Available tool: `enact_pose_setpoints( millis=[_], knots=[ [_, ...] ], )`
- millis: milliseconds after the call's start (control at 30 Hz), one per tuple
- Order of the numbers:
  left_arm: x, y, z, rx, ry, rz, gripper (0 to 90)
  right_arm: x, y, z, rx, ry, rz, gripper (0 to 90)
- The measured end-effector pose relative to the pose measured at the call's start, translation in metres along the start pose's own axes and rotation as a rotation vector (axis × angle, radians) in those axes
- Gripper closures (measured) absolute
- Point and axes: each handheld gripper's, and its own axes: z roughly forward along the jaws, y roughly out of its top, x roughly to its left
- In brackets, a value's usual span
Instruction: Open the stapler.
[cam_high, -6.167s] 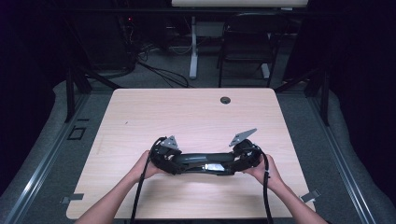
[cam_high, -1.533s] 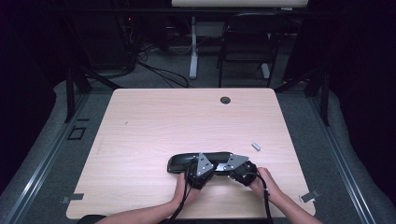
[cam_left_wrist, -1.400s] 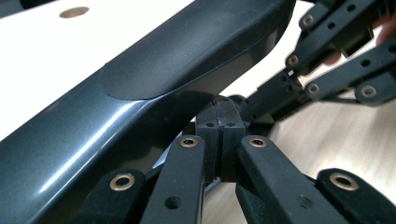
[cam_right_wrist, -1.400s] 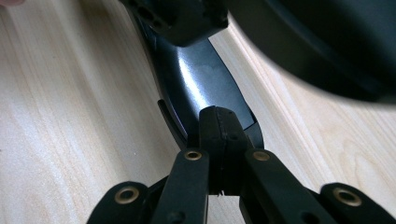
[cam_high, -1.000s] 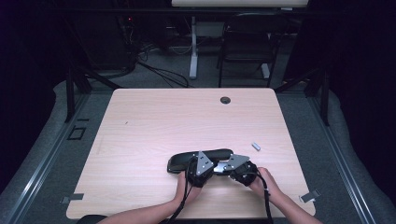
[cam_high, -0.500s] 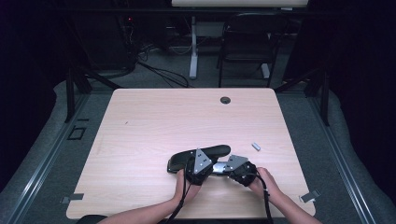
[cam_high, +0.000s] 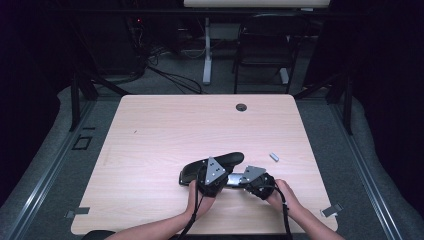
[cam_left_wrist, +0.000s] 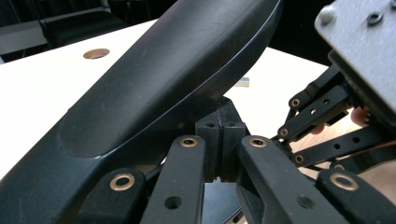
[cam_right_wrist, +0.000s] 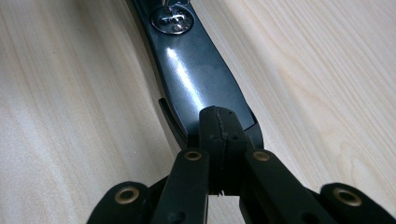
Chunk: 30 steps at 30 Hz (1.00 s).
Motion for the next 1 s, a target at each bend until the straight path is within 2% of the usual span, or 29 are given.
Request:
enact_pose_setpoints(
  millis=[300, 600, 667, 1000],
  knots=[
    [-0.001, 0.004, -0.003, -0.015, 0.019, 0.016, 90.0, 0.0, -0.001, 0.001, -0.013, 0.007, 0.017, 90.0],
    [-0.001, 0.01, -0.007, -0.04, 0.022, 0.025, 90.0, 0.0, 0.0, 0.0, 0.001, 0.009, 0.005, 90.0],
    [-0.001, 0.012, -0.009, -0.05, 0.021, 0.02, 90.0, 0.0, 0.0, -0.001, 0.009, -0.003, 0.0, 90.0],
    [0.001, 0.02, -0.015, -0.077, 0.016, 0.001, 90.0, 0.0, 0.0, 0.0, 0.003, 0.002, 0.001, 90.0]
  ],
)
